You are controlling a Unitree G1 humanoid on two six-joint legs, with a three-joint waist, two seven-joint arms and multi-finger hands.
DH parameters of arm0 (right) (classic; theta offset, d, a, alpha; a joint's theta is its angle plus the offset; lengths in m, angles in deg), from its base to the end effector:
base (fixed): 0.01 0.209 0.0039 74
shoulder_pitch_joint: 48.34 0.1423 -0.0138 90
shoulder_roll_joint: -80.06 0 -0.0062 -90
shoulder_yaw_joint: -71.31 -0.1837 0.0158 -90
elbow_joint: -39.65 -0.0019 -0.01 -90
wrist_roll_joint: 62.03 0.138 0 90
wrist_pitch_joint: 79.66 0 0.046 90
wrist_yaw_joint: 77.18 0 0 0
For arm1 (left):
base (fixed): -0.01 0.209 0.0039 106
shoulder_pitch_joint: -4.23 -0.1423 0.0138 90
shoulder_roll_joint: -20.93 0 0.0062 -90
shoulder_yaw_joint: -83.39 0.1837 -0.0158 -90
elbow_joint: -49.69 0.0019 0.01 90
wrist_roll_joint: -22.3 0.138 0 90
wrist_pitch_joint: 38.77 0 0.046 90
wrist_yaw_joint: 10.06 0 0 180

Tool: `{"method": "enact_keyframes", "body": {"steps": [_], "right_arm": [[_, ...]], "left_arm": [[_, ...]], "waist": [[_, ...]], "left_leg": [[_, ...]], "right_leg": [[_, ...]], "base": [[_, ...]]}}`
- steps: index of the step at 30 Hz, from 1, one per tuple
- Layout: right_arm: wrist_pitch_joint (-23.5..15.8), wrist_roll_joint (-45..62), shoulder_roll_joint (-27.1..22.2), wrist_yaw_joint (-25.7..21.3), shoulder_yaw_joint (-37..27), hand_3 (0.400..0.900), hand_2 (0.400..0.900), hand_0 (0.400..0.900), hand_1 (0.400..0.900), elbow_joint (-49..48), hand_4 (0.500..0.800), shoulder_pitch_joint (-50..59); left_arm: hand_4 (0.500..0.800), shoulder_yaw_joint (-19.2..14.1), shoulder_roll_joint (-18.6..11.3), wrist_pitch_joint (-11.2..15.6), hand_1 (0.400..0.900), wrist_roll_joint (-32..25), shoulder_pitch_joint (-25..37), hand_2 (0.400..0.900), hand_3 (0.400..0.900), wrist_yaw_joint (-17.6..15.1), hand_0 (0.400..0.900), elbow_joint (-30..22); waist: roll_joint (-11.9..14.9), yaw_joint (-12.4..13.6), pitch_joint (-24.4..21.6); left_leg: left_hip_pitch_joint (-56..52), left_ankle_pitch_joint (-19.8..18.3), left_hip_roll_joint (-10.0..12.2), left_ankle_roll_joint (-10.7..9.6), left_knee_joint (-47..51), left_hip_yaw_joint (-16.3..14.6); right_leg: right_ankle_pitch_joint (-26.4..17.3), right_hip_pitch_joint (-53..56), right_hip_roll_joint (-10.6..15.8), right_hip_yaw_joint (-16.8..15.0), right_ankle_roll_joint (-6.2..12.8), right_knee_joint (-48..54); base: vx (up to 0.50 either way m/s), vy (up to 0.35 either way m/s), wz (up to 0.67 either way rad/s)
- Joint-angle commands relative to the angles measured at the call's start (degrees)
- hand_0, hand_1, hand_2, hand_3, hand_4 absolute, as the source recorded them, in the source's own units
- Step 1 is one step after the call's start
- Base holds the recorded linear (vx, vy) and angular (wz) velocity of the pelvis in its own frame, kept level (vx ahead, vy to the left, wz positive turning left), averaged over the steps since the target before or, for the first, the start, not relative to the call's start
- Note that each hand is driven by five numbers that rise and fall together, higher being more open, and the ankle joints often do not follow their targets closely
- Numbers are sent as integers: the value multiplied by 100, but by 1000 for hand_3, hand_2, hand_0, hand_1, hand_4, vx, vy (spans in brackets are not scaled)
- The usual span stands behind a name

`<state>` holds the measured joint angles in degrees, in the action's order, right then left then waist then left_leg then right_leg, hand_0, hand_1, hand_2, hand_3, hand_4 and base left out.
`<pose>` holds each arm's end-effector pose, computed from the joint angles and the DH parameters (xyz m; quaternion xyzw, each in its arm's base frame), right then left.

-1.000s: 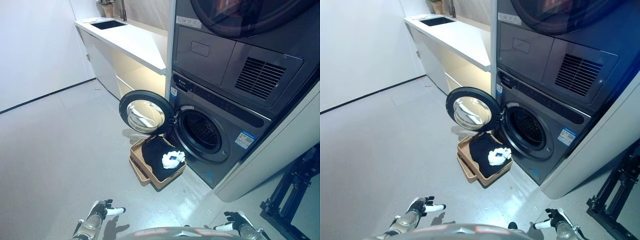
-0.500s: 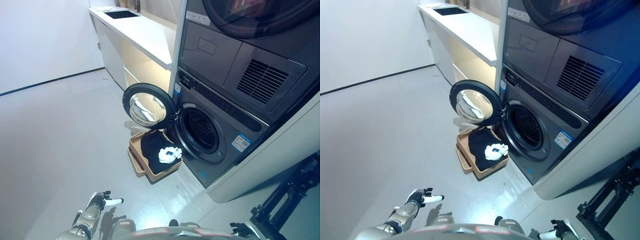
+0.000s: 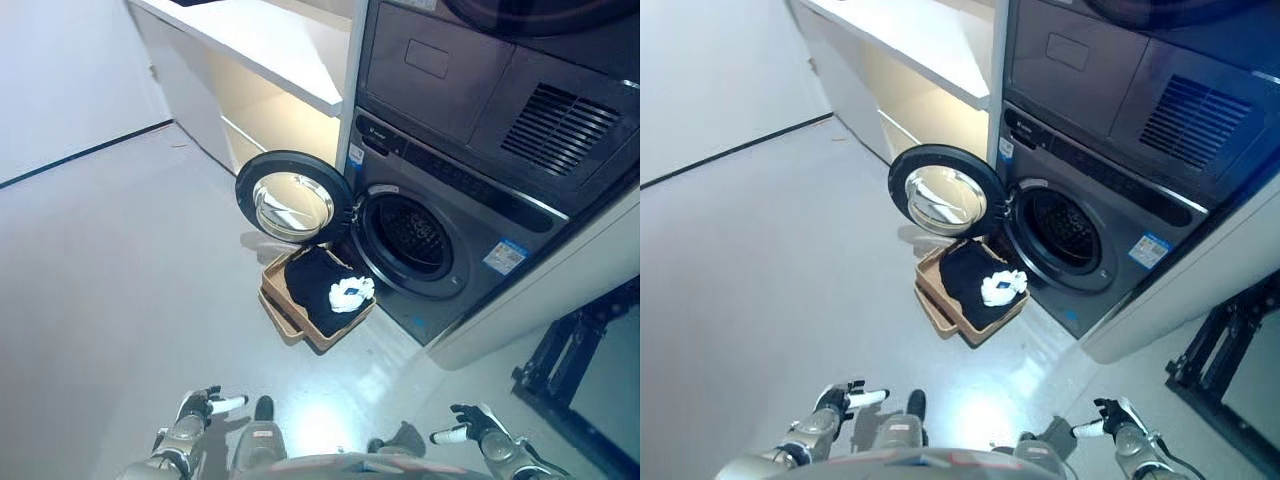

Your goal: Put the clothes in the basket into the washing machine.

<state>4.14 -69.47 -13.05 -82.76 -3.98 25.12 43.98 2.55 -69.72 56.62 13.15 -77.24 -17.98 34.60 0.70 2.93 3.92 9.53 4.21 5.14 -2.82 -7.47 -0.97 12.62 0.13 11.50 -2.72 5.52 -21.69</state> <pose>0.0746 -0.2520 -0.1077 -0.2849 0.5430 0.0138 0.7898 0.1169 0.2405 -0.1004 0.1447 0.4967 0.1180 0.8476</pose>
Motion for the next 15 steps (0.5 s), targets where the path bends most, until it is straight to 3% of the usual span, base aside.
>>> {"method": "enact_keyframes", "body": {"steps": [1,2,4,9,12,14,15], "right_arm": [[-68,72,-297,-225,38,900,900,900,900,-96,800,411],[-57,118,-226,-228,102,900,900,900,900,-205,800,497],[-53,120,-212,-228,140,900,900,900,900,-248,800,533],[-70,151,-241,-262,264,900,900,900,900,-483,800,834],[-79,193,-321,-305,315,900,900,900,900,-647,800,967],[-102,229,-338,-326,350,900,900,900,900,-684,800,995],[-102,230,-339,-326,351,900,900,900,900,-683,800,998]], "left_arm": [[800,-151,-483,311,900,-172,359,900,900,-232,900,-202],[800,-133,-598,338,900,-134,385,900,900,-266,900,-281],[800,-110,-634,349,900,-129,423,900,900,-288,900,-326],[800,-56,-868,397,900,-100,726,900,900,-374,900,-453],[800,-14,-873,397,900,-121,811,900,900,-366,900,-505],[800,-19,-883,400,900,-120,810,900,900,-366,900,-528],[800,-21,-883,400,900,-120,812,900,900,-366,900,-527]], "waist": [[222,192,-261],[305,223,-337],[350,241,-372],[519,294,-486],[400,241,-444],[276,167,-285],[279,171,-272]], "left_leg": [[1116,778,285,-380,-102,387],[1198,664,214,-282,-80,283],[1291,635,147,-244,-94,267],[1400,190,-355,32,-273,225],[1164,15,-656,244,-225,351],[871,-82,-806,410,-159,446],[861,-85,-808,410,-161,440]], "right_leg": [[-883,1031,326,0,540,868],[-1435,842,466,4,603,924],[-1651,781,510,17,659,993],[-2755,707,872,48,688,1146],[-3405,419,816,-358,474,416],[-3574,81,700,-549,286,-213],[-3564,80,703,-560,287,-231]], "base": [[308,285,-21],[175,178,-12],[193,173,-2],[226,197,11],[211,256,16],[144,242,8],[152,263,2]]}}
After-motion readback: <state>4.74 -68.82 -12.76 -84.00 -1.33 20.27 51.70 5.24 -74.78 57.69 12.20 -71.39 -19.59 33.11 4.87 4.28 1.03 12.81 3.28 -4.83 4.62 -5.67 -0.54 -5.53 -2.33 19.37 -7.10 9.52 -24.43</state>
